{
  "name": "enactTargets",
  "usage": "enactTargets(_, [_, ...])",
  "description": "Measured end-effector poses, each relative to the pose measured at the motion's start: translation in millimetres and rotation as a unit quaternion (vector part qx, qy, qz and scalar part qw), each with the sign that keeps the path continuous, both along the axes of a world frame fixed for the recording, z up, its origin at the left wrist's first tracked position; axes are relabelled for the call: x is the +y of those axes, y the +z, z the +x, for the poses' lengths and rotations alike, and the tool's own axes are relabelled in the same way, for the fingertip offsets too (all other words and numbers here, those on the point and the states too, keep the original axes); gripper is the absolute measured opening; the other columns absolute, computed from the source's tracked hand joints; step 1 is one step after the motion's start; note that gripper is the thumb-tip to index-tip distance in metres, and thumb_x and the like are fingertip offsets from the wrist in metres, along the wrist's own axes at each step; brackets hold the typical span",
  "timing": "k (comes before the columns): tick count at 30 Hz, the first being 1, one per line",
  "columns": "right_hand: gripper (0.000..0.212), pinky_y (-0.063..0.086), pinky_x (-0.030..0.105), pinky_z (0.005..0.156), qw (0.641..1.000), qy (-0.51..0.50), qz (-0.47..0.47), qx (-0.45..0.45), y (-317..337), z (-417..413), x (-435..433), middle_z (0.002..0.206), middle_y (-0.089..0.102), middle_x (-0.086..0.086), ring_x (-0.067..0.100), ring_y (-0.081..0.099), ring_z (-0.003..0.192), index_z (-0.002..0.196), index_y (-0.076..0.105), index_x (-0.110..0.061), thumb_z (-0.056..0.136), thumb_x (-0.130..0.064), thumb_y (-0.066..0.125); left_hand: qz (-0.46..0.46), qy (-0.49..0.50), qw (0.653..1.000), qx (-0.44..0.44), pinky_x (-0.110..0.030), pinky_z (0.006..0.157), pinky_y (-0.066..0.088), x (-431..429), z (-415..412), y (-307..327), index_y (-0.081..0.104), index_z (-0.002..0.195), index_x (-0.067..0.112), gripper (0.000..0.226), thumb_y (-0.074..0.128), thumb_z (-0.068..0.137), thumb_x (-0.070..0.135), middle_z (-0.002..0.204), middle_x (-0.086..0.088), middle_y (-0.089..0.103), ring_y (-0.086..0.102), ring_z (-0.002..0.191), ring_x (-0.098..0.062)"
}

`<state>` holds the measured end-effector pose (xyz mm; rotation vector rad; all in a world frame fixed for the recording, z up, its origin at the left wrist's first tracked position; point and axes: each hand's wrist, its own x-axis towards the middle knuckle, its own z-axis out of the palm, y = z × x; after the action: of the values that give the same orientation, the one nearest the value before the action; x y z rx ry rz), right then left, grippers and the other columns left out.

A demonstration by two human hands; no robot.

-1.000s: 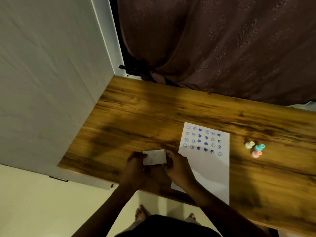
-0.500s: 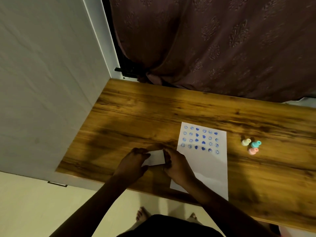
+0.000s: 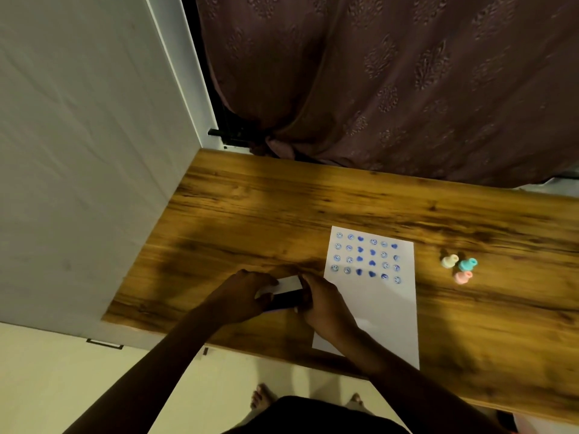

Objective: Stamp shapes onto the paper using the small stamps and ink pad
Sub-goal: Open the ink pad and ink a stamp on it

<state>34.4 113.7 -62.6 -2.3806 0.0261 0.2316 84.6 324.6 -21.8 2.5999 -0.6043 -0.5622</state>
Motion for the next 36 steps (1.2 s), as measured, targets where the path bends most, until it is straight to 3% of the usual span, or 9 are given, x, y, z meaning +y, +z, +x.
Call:
enactTargets(4, [0.063,0.04,0.034,0.114,1.0,0.001,-0.006,0.009,1,2,-1,0.143,0.058,0.0,0.023,0.054,0.134,0.143,0.047,-0.023,0.087,-0.025,0.076,-0.025,-0.009,1.0,-0.003,-0.029,0.082,0.056,-1,9,4,0.071,0.123,0.02,0.032,0.059,0.093,0.022,0.12,-0.001,0.075,0.072,0.103,-0.018])
enactTargets(7, [0.064,0.041,0.033,0.113,1.0,0.002,-0.011,0.015,1,2,-2,0.142,0.058,0.0,0.022,0.054,0.133,0.143,0.045,-0.023,0.087,-0.023,0.076,-0.041,-0.01,0.999,0.003,-0.028,0.076,0.056,0,16,5,0.07,0.122,0.025,0.032,0.056,0.095,0.019,0.116,0.001,0.076,0.072,0.095,-0.013])
enactTargets(11, [0.063,0.042,0.037,0.115,1.0,-0.003,-0.009,0.018,-1,1,-1,0.142,0.057,-0.001,0.021,0.054,0.133,0.144,0.044,-0.024,0.089,-0.023,0.074,-0.049,0.012,0.999,0.014,-0.024,0.061,0.048,0,26,2,0.066,0.129,0.023,0.034,0.051,0.099,0.016,0.105,-0.002,0.074,0.06,0.068,-0.002])
enactTargets(13, [0.062,0.041,0.039,0.116,1.0,-0.004,-0.006,0.018,-2,1,-1,0.143,0.057,-0.001,0.021,0.053,0.134,0.145,0.044,-0.024,0.089,-0.023,0.073,-0.059,0.022,0.998,0.019,-0.03,0.069,0.052,-2,28,1,0.061,0.136,0.024,0.038,0.05,0.101,0.015,0.11,-0.004,0.072,0.064,0.075,-0.011])
enactTargets(16, [0.061,0.039,0.038,0.117,1.0,-0.005,-0.005,0.023,-2,1,0,0.144,0.056,-0.002,0.02,0.052,0.135,0.146,0.043,-0.024,0.092,-0.023,0.07,-0.045,0.033,0.998,0.024,-0.038,0.089,0.056,-4,33,1,0.055,0.142,0.02,0.04,0.051,0.102,0.021,0.128,-0.008,0.067,0.068,0.105,-0.027])
enactTargets(20, [0.059,0.042,0.042,0.115,1.0,-0.006,0.0,0.025,-5,1,0,0.144,0.056,-0.001,0.021,0.053,0.134,0.145,0.043,-0.024,0.092,-0.025,0.069,-0.034,0.055,0.998,0.023,-0.042,0.1,0.052,-4,40,-6,0.055,0.141,0.018,0.041,0.055,0.1,0.025,0.135,-0.009,0.064,0.063,0.12,-0.03])
enactTargets(25, [0.059,0.037,0.039,0.118,1.0,-0.006,0.0,0.027,-5,1,0,0.148,0.052,0.001,0.022,0.049,0.138,0.148,0.042,-0.022,0.094,-0.024,0.067,-0.017,0.081,0.997,0.01,-0.04,0.099,0.05,-4,44,-13,0.059,0.137,0.018,0.041,0.059,0.097,0.029,0.136,-0.01,0.063,0.061,0.12,-0.029])
enactTargets(33, [0.069,0.035,0.039,0.119,1.0,0.001,0.003,0.026,-7,2,-1,0.15,0.05,0.0,0.022,0.046,0.14,0.15,0.04,-0.023,0.089,-0.019,0.072,0.012,0.079,0.996,-0.04,-0.039,0.09,0.052,-8,43,-20,0.065,0.128,0.022,0.038,0.06,0.094,0.037,0.119,-0.008,0.062,0.058,0.111,-0.027])
enactTargets(36, [0.071,0.04,0.036,0.116,1.0,0.002,0.015,0.028,-4,1,-3,0.147,0.054,-0.002,0.02,0.05,0.136,0.149,0.041,-0.023,0.087,-0.021,0.075,0.017,0.072,0.996,-0.054,-0.04,0.09,0.051,-8,43,-20,0.066,0.127,0.025,0.035,0.058,0.094,0.035,0.117,-0.008,0.061,0.057,0.112,-0.029])
